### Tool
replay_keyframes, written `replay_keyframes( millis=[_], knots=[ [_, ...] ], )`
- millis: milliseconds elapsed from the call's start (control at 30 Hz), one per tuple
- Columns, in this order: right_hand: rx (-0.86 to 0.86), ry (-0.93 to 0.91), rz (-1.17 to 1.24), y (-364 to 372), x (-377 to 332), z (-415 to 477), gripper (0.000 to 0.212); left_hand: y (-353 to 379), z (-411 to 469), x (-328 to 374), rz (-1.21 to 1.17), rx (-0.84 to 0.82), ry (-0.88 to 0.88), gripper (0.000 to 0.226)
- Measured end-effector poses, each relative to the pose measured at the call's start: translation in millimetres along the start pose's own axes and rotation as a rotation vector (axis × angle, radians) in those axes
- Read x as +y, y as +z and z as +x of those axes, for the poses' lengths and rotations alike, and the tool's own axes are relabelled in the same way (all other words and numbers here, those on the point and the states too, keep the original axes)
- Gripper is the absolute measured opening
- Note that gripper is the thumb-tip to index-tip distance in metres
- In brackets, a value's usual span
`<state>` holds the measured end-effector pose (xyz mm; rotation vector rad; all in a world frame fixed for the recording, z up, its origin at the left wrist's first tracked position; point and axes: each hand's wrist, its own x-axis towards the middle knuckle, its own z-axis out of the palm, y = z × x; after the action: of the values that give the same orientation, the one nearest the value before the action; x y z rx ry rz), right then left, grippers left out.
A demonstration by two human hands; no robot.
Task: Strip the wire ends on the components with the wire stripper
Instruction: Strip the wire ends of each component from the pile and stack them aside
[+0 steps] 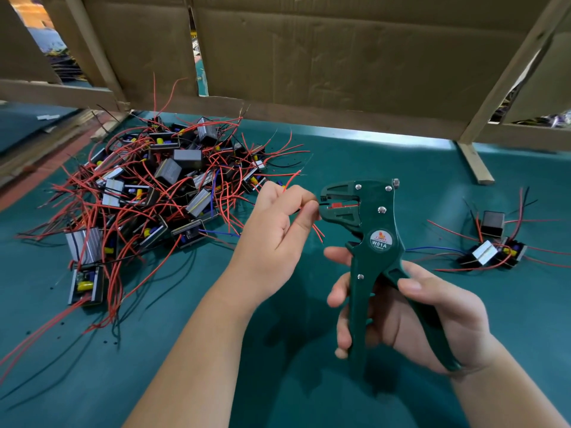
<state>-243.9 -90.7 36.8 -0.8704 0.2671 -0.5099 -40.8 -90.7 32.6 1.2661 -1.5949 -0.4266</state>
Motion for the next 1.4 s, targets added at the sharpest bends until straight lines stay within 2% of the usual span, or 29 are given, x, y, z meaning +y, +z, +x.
replay_keyframes(
  millis=[233, 600, 933, 1033, 1133, 1233, 1400],
  knots=[
    [0.081, 0.008, -0.074, 2.0, 1.7, -0.8, 0.066, 0.2, -0.2, -3.6, 0.031, 0.01, 0.013, 0.031],
    [0.093, 0.004, -0.055, 3.1, 2.4, 0.7, 0.063, 2.4, -1.8, 1.9, 0.105, 0.113, 0.104, 0.022],
    [0.131, 0.014, -0.079, 4.2, 2.0, 0.8, 0.064, -0.2, -2.1, 2.1, 0.174, 0.088, 0.114, 0.022],
    [0.221, -0.007, -0.093, 8.3, 8.6, 4.2, 0.058, 1.7, -2.4, -1.1, 0.167, 0.078, 0.098, 0.022],
    [0.417, -0.039, -0.119, 16.4, 17.6, 12.2, 0.049, 3.4, -3.1, -5.9, 0.121, 0.048, 0.012, 0.016],
    [0.577, -0.054, -0.134, 16.4, 19.7, 17.9, 0.05, 4.2, -3.2, -10.5, 0.199, 0.014, -0.018, 0.014],
    [0.476, -0.224, -0.007, 9.3, 14.2, 18.2, 0.052, 5.5, -2.7, -12.2, 0.169, 0.016, -0.043, 0.01]
  ],
)
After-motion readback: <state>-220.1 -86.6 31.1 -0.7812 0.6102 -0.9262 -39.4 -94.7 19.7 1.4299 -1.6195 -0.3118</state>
